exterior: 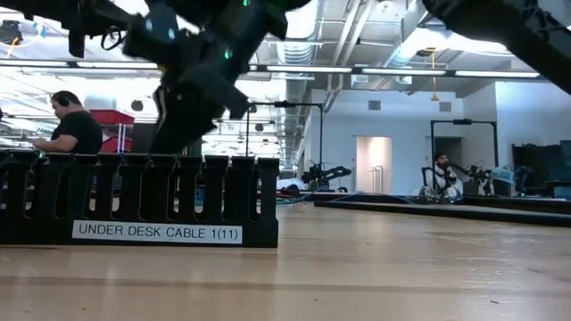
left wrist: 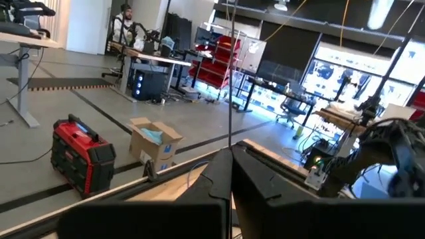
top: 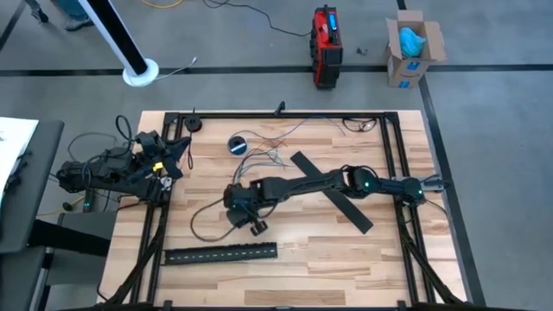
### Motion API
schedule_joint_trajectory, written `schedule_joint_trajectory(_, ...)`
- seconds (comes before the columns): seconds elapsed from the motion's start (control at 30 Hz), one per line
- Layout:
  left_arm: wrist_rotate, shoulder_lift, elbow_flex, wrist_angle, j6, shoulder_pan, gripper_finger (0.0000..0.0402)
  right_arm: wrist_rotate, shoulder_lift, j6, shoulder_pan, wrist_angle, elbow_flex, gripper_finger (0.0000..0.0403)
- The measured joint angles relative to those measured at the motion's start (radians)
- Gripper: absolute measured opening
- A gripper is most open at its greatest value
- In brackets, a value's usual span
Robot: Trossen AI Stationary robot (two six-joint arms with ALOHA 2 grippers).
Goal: Ziptie cables
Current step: Wrap the cable wires with the black zip tie
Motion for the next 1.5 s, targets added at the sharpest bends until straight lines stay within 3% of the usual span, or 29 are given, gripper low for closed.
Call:
schedule_joint_trajectory(0.17, -0.019, 0.000, 0.000, -0.106, -0.049, 0.000, 0.0000, -0.022, 0.008, 0.123, -0.055, 0.108, 0.003, 0.0118)
schedule_joint_trajectory(0.3, -0.031, 0.000, 0.000, -0.166, -0.116, 0.000, 0.0000, 0.073, 0.012, 0.157, -0.085, 0.214, 0.002, 0.0147)
schedule_joint_trajectory(0.43, -0.048, 0.000, 0.000, -0.159, -0.130, 0.000, 0.0000, 0.085, 0.026, 0.182, -0.098, 0.299, 0.007, 0.0142)
schedule_joint_trajectory(0.8, -0.071, 0.000, 0.000, -0.157, -0.154, 0.000, 0.0000, 0.080, 0.103, 0.303, -0.086, 0.291, 0.007, 0.0112)
schedule_joint_trajectory(1.13, -0.080, 0.000, 0.000, -0.157, -0.154, 0.000, 0.0000, 0.080, 0.107, 0.384, -0.082, 0.119, -0.015, 0.0112)
schedule_joint_trajectory(1.5, -0.072, 0.000, -0.001, -0.153, -0.157, 0.000, 0.0000, -0.014, 0.094, 0.660, -0.051, -0.403, -0.013, 0.0112)
